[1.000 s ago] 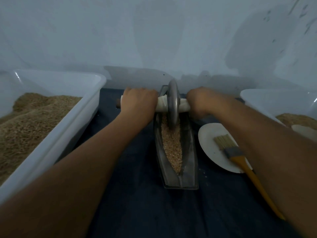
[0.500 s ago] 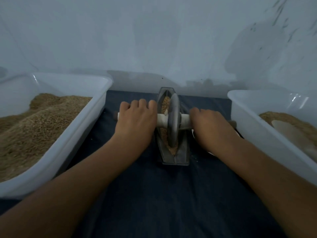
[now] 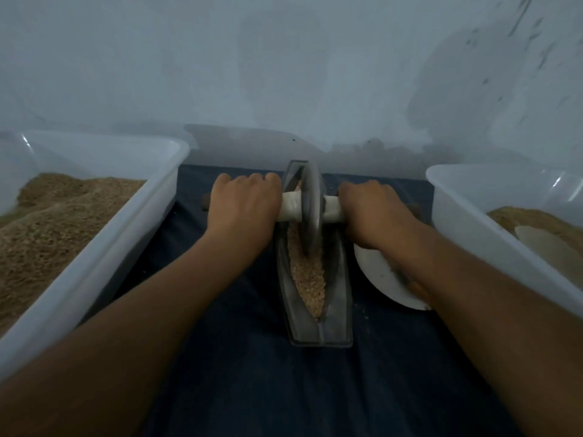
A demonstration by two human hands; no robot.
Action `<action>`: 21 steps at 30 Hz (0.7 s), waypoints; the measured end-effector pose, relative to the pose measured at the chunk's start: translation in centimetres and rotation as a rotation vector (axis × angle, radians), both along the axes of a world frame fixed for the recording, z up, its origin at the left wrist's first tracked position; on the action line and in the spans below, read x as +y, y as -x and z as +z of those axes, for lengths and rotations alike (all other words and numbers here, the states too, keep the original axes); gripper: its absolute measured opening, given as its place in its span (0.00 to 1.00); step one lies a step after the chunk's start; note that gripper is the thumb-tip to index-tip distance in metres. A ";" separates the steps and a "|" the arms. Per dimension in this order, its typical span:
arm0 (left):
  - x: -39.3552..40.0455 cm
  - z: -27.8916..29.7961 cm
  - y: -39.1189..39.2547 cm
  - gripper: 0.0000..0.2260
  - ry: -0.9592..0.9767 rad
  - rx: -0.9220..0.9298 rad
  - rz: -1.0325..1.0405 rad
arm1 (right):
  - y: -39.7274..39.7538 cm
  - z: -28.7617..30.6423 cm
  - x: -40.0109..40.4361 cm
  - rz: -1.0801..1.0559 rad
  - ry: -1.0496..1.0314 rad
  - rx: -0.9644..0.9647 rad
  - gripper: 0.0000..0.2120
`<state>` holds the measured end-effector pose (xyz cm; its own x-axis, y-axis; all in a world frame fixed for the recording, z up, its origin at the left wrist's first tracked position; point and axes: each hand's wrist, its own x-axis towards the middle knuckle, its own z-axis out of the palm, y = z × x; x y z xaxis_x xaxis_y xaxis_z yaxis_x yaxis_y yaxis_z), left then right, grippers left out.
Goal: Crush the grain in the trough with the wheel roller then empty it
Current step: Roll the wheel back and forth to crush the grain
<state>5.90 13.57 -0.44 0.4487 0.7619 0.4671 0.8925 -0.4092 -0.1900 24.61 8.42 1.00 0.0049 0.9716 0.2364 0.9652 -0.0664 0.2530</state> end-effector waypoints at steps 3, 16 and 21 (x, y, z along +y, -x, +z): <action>2.1 0.5 -0.9 0.08 0.023 0.018 0.003 | -0.4 1.1 2.3 0.000 0.072 0.012 0.09; 1.8 0.7 -1.0 0.10 -0.003 0.006 -0.018 | -0.7 0.1 2.4 -0.012 -0.012 0.009 0.09; -1.1 0.1 0.6 0.13 0.018 -0.038 -0.031 | 0.8 -0.3 -0.9 0.037 -0.121 -0.036 0.06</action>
<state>5.31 12.51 -0.36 0.4544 0.7565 0.4704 0.8858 -0.4399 -0.1482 23.86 7.55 0.65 -0.0409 0.9354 0.3513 0.9581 -0.0631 0.2796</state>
